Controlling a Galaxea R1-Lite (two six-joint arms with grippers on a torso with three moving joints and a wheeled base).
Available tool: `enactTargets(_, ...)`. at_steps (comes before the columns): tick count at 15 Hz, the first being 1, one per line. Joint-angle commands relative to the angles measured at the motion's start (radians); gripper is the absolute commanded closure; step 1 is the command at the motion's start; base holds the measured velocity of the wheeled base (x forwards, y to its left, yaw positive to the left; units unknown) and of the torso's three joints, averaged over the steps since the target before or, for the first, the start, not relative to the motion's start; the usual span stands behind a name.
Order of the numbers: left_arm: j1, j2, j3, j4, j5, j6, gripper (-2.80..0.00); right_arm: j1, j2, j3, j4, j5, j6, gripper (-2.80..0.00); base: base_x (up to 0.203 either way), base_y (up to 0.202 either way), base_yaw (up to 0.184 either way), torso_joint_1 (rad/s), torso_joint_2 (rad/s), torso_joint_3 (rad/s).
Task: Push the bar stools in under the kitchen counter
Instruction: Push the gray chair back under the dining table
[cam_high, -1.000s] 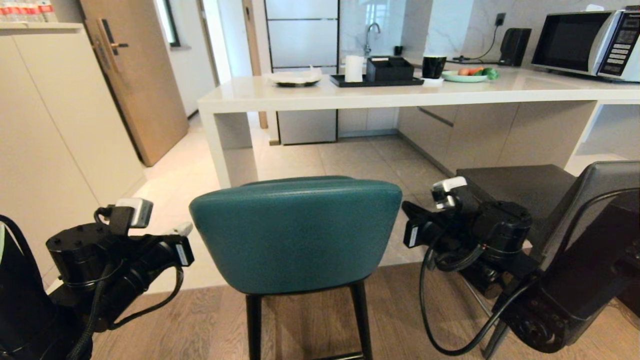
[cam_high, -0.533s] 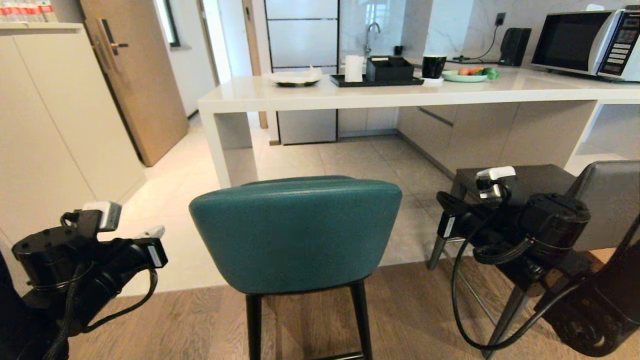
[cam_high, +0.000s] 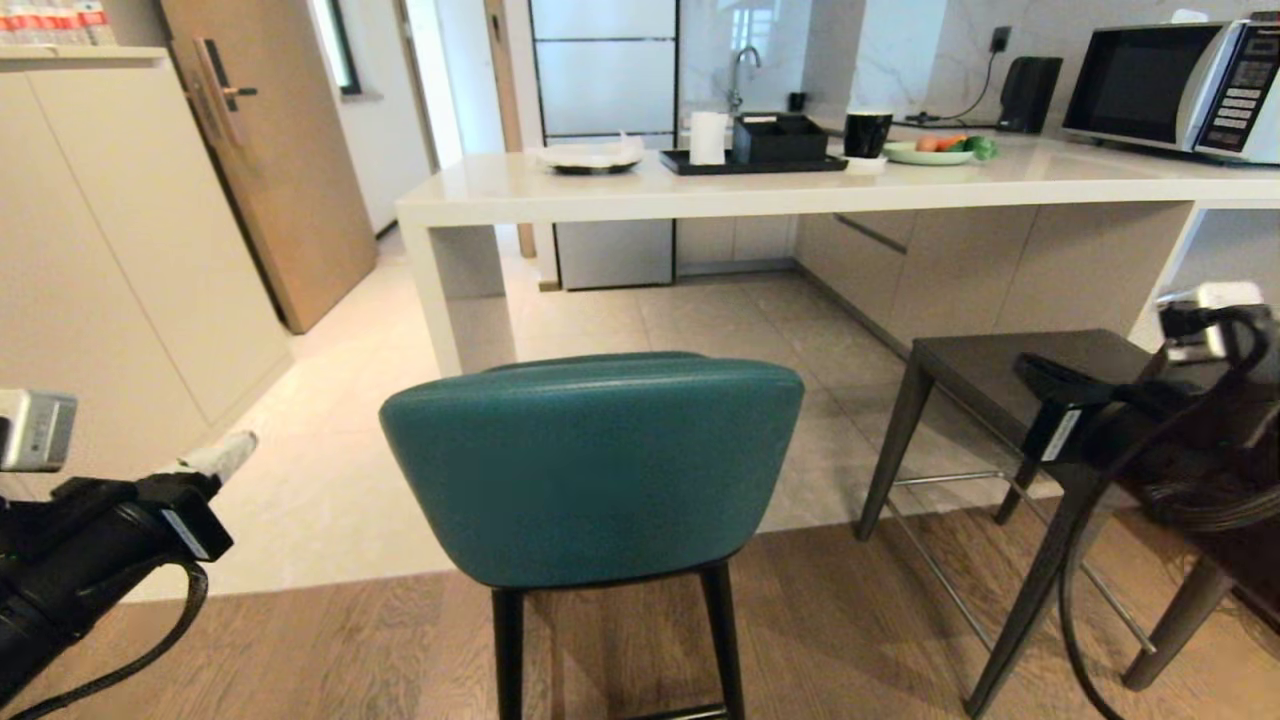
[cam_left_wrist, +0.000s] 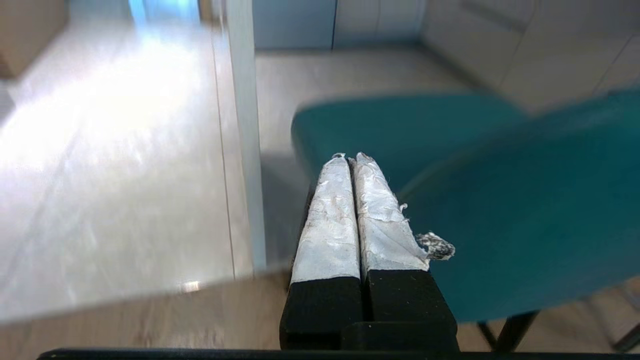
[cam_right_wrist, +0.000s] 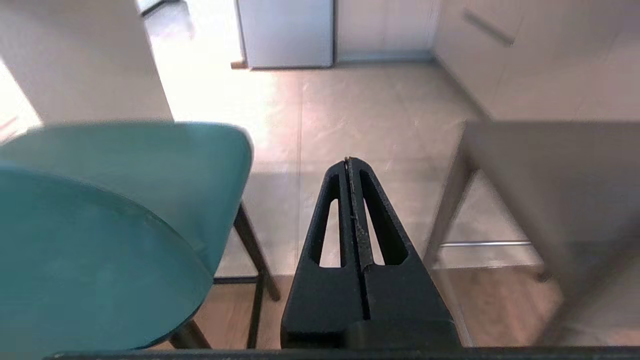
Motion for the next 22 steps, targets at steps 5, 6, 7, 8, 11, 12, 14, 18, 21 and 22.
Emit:
enactTargets(5, -0.016, -0.659, -0.322, 0.850, -0.022, -0.002, 0.00, -0.039, -0.630, -0.254, 0.756, -0.008, -0.006, 0.00, 0.000, 0.000, 0.000, 0.000, 0.00, 0.000)
enactTargets(6, -0.022, -0.731, -0.350, 0.930, -0.027, -0.003, 0.00, -0.064, -0.694, -0.269, 0.819, -0.011, -0.017, 0.00, 0.000, 0.000, 0.000, 0.000, 0.00, 0.000)
enactTargets(7, -0.030, -0.802, -0.369, 0.999, -0.032, -0.003, 0.00, -0.098, -0.763, -0.283, 0.886, -0.013, -0.029, 0.00, 0.000, 0.000, 0.000, 0.000, 0.00, 0.000)
enactTargets(8, -0.038, -0.861, -0.382, 1.056, -0.037, -0.003, 0.00, -0.124, -0.821, -0.299, 0.947, -0.015, -0.037, 0.00, 0.000, 0.000, 0.000, 0.000, 0.00, 0.000)
enactTargets(11, -0.100, -1.035, -0.439, 1.286, -0.080, -0.003, 0.00, -0.200, -0.978, -0.368, 1.165, -0.012, -0.059, 0.00, 0.000, 0.000, 0.000, 0.000, 0.00, 0.000)
enactTargets(12, -0.127, -1.081, -0.477, 1.384, -0.095, -0.003, 0.00, -0.228, -1.022, -0.383, 1.211, -0.006, -0.072, 0.00, 0.000, 0.000, 0.000, 0.000, 0.00, 0.000)
enactTargets(14, -0.130, -1.155, -0.505, 1.477, -0.104, -0.002, 0.00, -0.258, -1.105, -0.382, 1.250, 0.013, -0.112, 0.00, 0.000, 0.000, 0.000, 0.000, 0.00, 0.000)
enactTargets(18, -0.115, -1.313, -0.441, 1.597, -0.102, 0.026, 0.00, -0.269, -1.187, -0.384, 1.338, 0.007, -0.127, 0.00, 0.000, 0.000, 0.000, 0.000, 0.00, 0.000)
enactTargets(21, -0.125, -1.378, -0.368, 1.656, -0.079, 0.137, 0.00, -0.166, -1.205, -0.391, 1.341, 0.022, -0.126, 0.00, 0.000, 0.000, 0.000, 0.000, 0.00, 0.000)
enactTargets(22, -0.126, -1.390, -0.341, 1.656, -0.036, 0.153, 0.00, -0.158, -1.220, -0.383, 1.348, 0.012, -0.126, 0.00, 0.000, 0.000, 0.000, 0.000, 0.00, 0.000)
